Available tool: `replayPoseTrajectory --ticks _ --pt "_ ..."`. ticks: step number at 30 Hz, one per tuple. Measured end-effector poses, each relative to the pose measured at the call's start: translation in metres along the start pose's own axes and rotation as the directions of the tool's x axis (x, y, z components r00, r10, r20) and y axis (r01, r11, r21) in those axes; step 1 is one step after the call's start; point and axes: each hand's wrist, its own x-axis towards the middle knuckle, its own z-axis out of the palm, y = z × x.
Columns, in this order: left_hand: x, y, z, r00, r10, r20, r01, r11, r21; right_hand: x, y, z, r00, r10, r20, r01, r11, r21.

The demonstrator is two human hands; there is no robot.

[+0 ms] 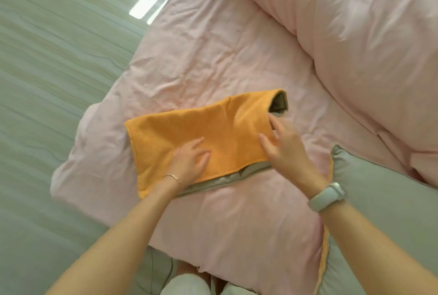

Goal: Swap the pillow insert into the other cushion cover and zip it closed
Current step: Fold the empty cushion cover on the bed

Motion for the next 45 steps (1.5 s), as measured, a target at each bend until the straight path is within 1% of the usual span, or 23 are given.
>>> replayPoseTrajectory --ticks 2,3,6,8,9,11,13,15,17,19,22,24,26,29,31,33,34,35,36,38,39,42,45 --pt "-0.013 -0.013 -0.036 0.939 -0.107 -0.326 0.005 0.955 -0.297 -0.009 -0.031 0.027 0.98 -0.197 0.029 0.198 0.98 -0.015" --pt "-0.021 -0.023 -0.057 0.887 -0.223 -0.405 0.047 0.915 -0.401 -0.013 -0.046 0.045 0.961 -0.275 0.037 0.276 0.961 -0.011" --pt "-0.04 -0.056 -0.111 0.755 -0.544 -0.366 0.118 0.661 -0.741 -0.023 -0.082 0.106 0.908 -0.386 0.159 0.385 0.922 0.042" --pt "-0.05 -0.072 -0.132 0.721 -0.608 -0.332 0.121 0.583 -0.804 -0.026 -0.093 0.144 0.853 -0.34 0.396 0.359 0.933 0.028" --pt "-0.054 -0.075 -0.136 0.725 -0.595 -0.348 0.132 0.615 -0.777 -0.028 -0.094 0.16 0.806 -0.295 0.513 0.342 0.94 0.003" --pt "-0.059 -0.071 -0.136 0.794 -0.448 -0.411 0.109 0.77 -0.629 -0.031 -0.09 0.181 0.723 -0.254 0.642 0.375 0.925 -0.057" --pt "-0.056 -0.061 -0.128 0.892 -0.216 -0.398 0.034 0.908 -0.417 -0.035 -0.085 0.19 0.698 -0.261 0.666 0.413 0.907 -0.078" --pt "-0.041 -0.057 -0.111 0.947 -0.039 -0.32 -0.003 0.991 -0.13 -0.039 -0.083 0.19 0.697 -0.294 0.654 0.443 0.893 -0.071" --pt "-0.021 -0.061 -0.102 0.956 -0.01 -0.294 0.039 0.995 0.092 -0.046 -0.077 0.182 0.708 -0.353 0.611 0.491 0.868 -0.068" --pt "-0.006 -0.073 -0.101 0.958 -0.034 -0.286 0.09 0.978 0.187 -0.053 -0.063 0.174 0.79 -0.425 0.442 0.535 0.831 -0.155" --pt "-0.002 -0.1 -0.102 0.984 -0.035 -0.173 0.094 0.934 0.345 -0.048 -0.039 0.163 0.932 -0.304 0.195 0.355 0.87 -0.343" --pt "-0.006 -0.116 -0.098 0.994 -0.089 -0.058 0.106 0.873 0.475 -0.04 -0.028 0.161 0.946 -0.103 0.308 0.231 0.881 -0.414" --pt "-0.01 -0.131 -0.089 0.989 -0.15 0.014 0.118 0.829 0.546 -0.034 -0.018 0.164 0.847 0.087 0.525 0.199 0.863 -0.465" --pt "-0.006 -0.142 -0.081 0.985 -0.173 0.0 0.145 0.824 0.548 -0.024 -0.002 0.17 0.769 0.135 0.624 0.213 0.867 -0.451" --pt "-0.005 -0.138 -0.079 0.984 -0.174 -0.021 0.159 0.834 0.529 -0.02 0.002 0.168 0.815 0.065 0.576 0.141 0.942 -0.305" --pt "-0.01 -0.129 -0.075 0.983 -0.161 -0.084 0.182 0.888 0.422 -0.02 0.002 0.162 0.969 0.011 0.247 0.013 0.995 -0.095" --pt "-0.013 -0.125 -0.073 0.977 -0.164 -0.138 0.203 0.916 0.347 -0.019 0.001 0.16 0.997 0.055 0.045 -0.053 0.997 -0.047" --pt "-0.017 -0.12 -0.072 0.967 -0.177 -0.182 0.223 0.934 0.28 -0.015 0.0 0.159 0.987 0.149 -0.06 -0.149 0.989 -0.002" --pt "-0.021 -0.117 -0.07 0.96 -0.188 -0.209 0.236 0.942 0.24 -0.009 -0.004 0.157 0.963 0.267 -0.035 -0.265 0.962 0.064" --pt "-0.029 -0.113 -0.064 0.957 -0.196 -0.214 0.243 0.944 0.222 0.004 -0.011 0.158 0.858 0.457 0.235 -0.503 0.842 0.196" --pt "-0.031 -0.112 -0.062 0.958 -0.194 -0.211 0.238 0.949 0.206 0.009 -0.016 0.157 0.813 0.486 0.321 -0.563 0.798 0.217" --pt "-0.034 -0.105 -0.07 0.941 -0.206 -0.269 0.222 0.975 0.03 0.013 -0.033 0.145 0.853 0.421 0.309 -0.49 0.849 0.195" --pt "-0.051 -0.087 -0.09 0.893 -0.222 -0.392 0.207 0.975 -0.08 -0.004 -0.061 0.121 0.942 0.256 0.216 -0.287 0.95 0.125"
